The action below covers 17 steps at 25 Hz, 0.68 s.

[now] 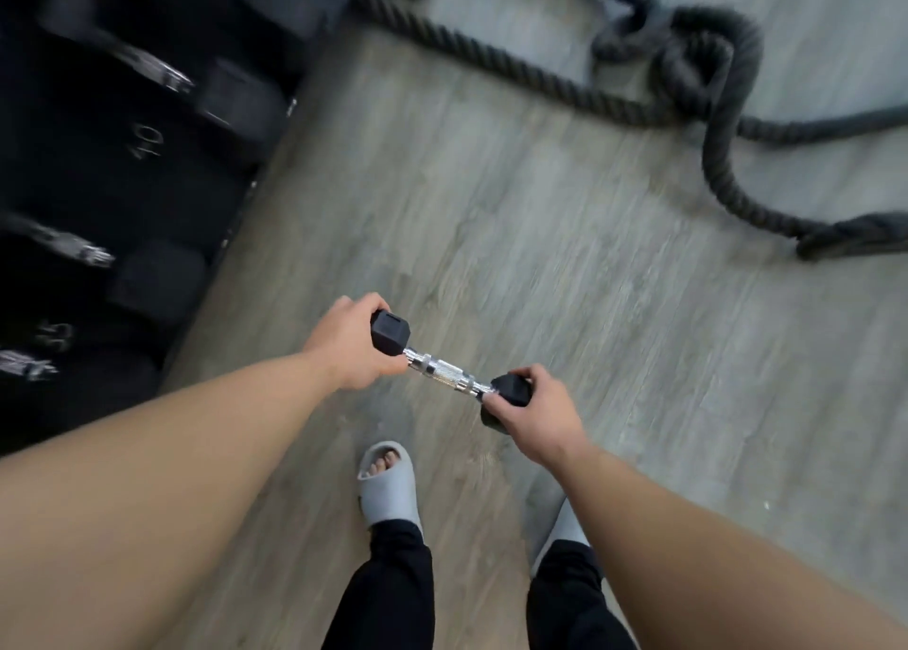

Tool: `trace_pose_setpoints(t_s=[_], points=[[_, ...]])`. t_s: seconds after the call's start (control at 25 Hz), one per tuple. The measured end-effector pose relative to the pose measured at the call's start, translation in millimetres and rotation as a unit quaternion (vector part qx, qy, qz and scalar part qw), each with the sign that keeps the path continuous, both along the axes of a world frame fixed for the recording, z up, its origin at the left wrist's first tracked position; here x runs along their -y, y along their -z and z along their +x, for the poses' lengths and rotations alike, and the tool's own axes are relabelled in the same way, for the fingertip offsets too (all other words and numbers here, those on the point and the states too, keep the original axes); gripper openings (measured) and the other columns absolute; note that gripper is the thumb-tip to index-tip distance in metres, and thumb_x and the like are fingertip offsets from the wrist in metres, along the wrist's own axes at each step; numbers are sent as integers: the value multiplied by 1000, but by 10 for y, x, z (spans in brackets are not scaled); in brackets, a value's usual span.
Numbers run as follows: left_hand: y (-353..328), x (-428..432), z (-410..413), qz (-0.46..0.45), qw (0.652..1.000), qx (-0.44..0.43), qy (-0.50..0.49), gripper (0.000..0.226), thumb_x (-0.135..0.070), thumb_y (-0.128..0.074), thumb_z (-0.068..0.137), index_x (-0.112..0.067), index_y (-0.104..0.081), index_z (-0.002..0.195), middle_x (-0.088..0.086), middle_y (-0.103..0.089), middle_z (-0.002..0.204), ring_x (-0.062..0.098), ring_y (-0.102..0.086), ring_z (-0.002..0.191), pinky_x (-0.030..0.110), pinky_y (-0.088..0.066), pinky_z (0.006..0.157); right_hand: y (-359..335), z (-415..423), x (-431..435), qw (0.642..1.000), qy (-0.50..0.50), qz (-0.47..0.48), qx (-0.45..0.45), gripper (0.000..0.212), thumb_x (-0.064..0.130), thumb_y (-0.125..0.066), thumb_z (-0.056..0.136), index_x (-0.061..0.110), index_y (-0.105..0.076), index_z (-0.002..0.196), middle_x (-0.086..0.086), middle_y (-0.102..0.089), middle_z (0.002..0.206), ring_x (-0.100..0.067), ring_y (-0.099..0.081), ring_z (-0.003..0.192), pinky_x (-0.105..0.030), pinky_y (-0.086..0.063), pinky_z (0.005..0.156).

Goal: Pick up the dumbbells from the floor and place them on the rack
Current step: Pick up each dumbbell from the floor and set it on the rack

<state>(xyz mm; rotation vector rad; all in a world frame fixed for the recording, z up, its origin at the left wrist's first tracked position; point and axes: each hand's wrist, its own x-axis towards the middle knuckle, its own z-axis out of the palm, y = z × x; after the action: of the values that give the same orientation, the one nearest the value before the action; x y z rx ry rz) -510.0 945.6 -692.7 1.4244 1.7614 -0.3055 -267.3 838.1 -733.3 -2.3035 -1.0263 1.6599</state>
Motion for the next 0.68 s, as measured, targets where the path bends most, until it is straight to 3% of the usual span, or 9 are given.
trace_pose_setpoints(t_s=[0.16,0.32,0.56,0.68], points=[[-1425,-150,-514,51,997,-20,51,51,-45,-83,67,-30,-55,107,1,-49,105,27,-60,90,39,-54,80,-1239,-492,-217,999,3,34,-15,63,64,-75,57,31,-62,109,-7,-68,112,-22,-69,97,-43,-60,90],[-2568,-200,-1010,108,993,-16,54,53,-50,-82,68,-32,-53,109,1,-48,107,26,-59,91,40,-53,84,-2372,-939,-402,996,9,88,-13,51,53,-81,67,32,-61,110,-7,-66,115,-24,-68,100,-37,-60,83],[-3657,152,-1712,152,986,8,68,54,-52,-80,67,-34,-55,112,-2,-49,106,24,-61,94,37,-52,85,-3420,-1661,-13,990,38,138,-6,49,44,-87,70,23,-63,107,-6,-70,108,-22,-70,94,-36,-61,75],[-3997,590,-2168,157,985,4,70,58,-48,-82,68,-31,-57,118,-2,-51,110,22,-60,99,33,-47,84,-3669,-2159,453,990,58,124,-39,54,48,-90,62,22,-64,101,-4,-72,104,-23,-74,86,-47,-65,74]])
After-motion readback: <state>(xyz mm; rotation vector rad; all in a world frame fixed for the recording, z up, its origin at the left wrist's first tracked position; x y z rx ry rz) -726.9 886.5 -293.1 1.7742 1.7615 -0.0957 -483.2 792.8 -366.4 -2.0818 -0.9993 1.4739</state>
